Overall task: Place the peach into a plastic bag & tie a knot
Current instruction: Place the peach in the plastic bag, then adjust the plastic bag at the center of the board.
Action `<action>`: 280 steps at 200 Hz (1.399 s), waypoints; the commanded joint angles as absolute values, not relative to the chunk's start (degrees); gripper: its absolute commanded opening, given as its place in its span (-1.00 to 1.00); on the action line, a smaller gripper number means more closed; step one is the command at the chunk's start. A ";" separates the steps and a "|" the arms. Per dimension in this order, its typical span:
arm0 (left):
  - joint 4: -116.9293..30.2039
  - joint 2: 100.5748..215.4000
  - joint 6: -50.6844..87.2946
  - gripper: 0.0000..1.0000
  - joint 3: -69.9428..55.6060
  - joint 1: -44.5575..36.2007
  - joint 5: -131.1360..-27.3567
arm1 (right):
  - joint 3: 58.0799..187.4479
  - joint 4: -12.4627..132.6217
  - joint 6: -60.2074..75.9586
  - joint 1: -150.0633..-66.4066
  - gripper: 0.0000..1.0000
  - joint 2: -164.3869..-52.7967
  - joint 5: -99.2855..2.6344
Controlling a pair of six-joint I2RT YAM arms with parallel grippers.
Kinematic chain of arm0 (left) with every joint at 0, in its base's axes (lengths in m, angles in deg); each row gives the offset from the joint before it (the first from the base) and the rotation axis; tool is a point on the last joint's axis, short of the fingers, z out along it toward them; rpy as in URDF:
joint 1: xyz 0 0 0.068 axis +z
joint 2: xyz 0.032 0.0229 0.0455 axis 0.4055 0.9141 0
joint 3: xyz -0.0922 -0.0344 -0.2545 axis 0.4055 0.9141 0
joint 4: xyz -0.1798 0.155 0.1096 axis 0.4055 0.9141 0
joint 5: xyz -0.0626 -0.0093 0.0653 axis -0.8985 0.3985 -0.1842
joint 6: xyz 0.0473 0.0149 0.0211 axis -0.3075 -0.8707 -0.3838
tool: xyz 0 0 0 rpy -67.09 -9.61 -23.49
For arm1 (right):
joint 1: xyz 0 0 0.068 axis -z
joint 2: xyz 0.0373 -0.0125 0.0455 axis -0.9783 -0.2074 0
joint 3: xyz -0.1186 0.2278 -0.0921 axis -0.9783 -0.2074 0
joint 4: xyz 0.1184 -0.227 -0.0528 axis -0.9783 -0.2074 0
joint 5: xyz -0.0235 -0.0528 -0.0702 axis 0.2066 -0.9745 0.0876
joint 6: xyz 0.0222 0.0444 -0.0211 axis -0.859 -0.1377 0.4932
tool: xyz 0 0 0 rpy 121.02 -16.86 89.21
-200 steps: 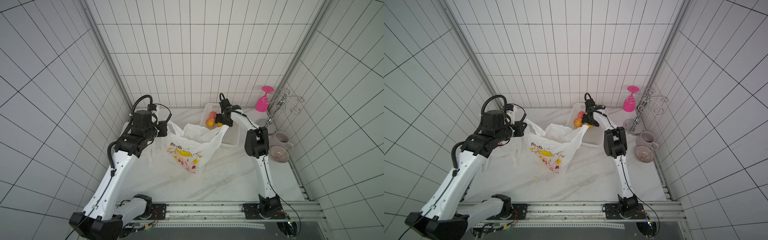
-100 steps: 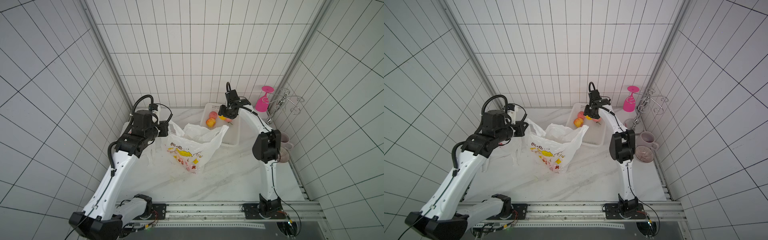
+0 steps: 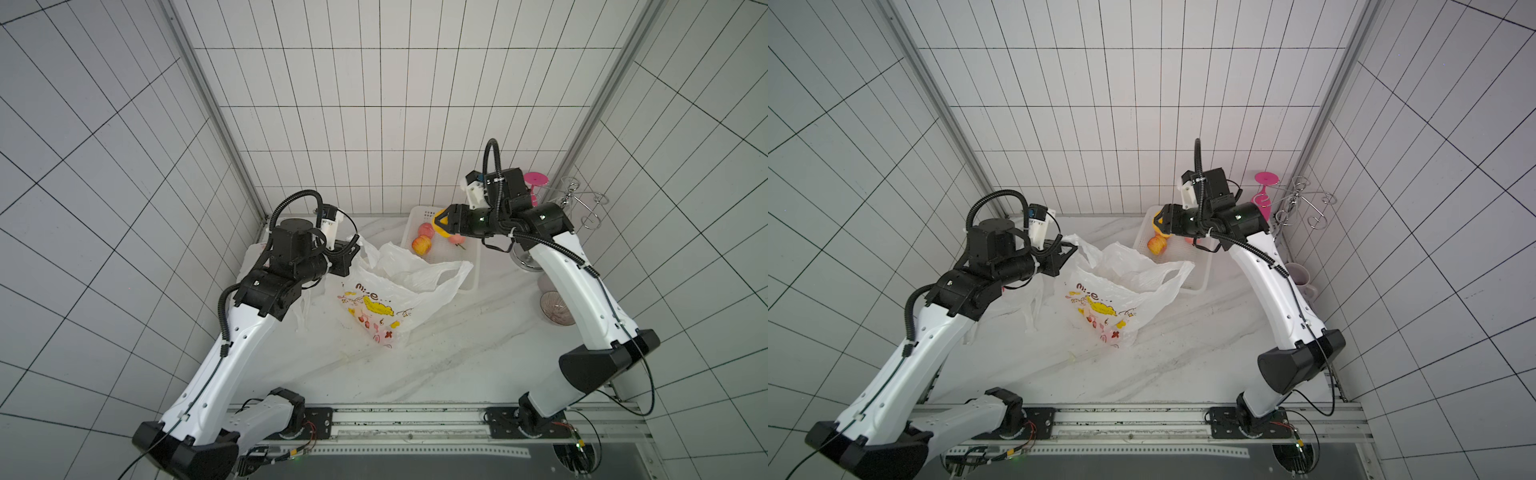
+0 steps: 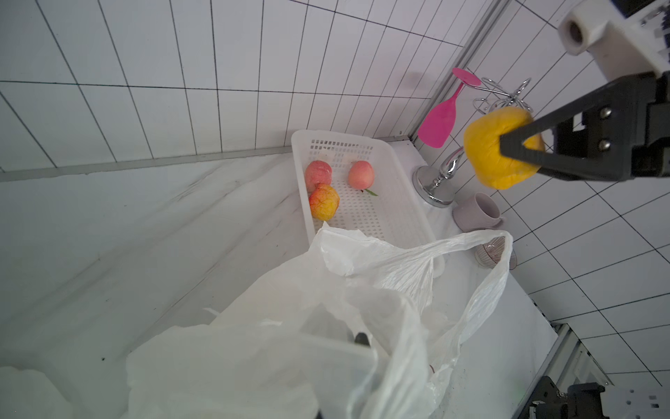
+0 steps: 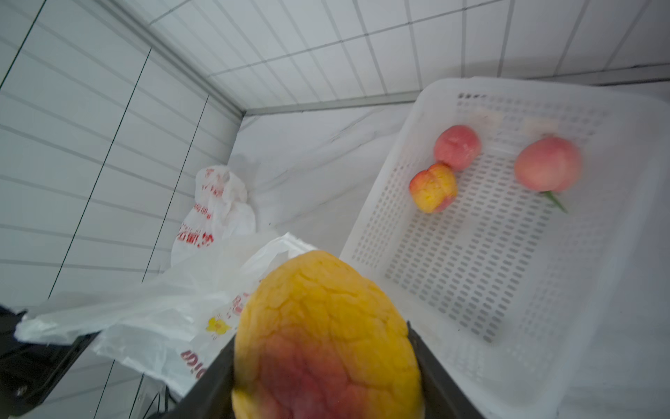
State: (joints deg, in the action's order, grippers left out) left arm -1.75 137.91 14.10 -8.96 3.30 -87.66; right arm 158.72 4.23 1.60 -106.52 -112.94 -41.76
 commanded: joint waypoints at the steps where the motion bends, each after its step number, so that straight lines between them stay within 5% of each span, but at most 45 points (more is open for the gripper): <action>1: -6.33 135.87 13.63 -1.00 -9.99 2.92 -90.66 | 155.24 -1.74 2.71 -112.64 -0.19 -112.48 -36.83; 80: -7.99 133.28 14.71 -1.00 -7.39 2.83 -92.61 | 144.83 10.13 -4.25 -118.11 -0.16 -118.43 -32.51; 122: -7.69 132.72 13.83 -1.00 -5.43 2.83 -91.38 | 143.12 5.24 -2.95 -120.73 0.56 -119.39 -37.77; 142: -8.13 132.53 14.31 -1.00 -4.60 2.83 -90.72 | 142.82 3.81 -2.61 -120.51 0.73 -116.35 -41.77; 174: -7.72 133.00 14.96 -1.00 -4.81 2.83 -88.03 | 148.21 -2.33 -2.66 -120.09 0.77 -113.32 -46.34; 232: -7.10 133.86 15.94 -1.00 -5.88 2.83 -85.63 | 147.25 -16.89 -13.74 -118.01 0.90 -101.17 -71.86; 280: -7.26 133.51 16.10 -1.00 -5.61 2.74 -85.87 | 140.03 -17.78 -21.82 -115.75 0.92 -95.66 -72.63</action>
State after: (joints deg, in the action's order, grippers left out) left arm -6.47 133.78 15.67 -4.76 2.97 -86.17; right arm 144.40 -14.47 -15.58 -116.60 -96.06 -69.71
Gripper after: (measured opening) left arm 0.046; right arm 0.960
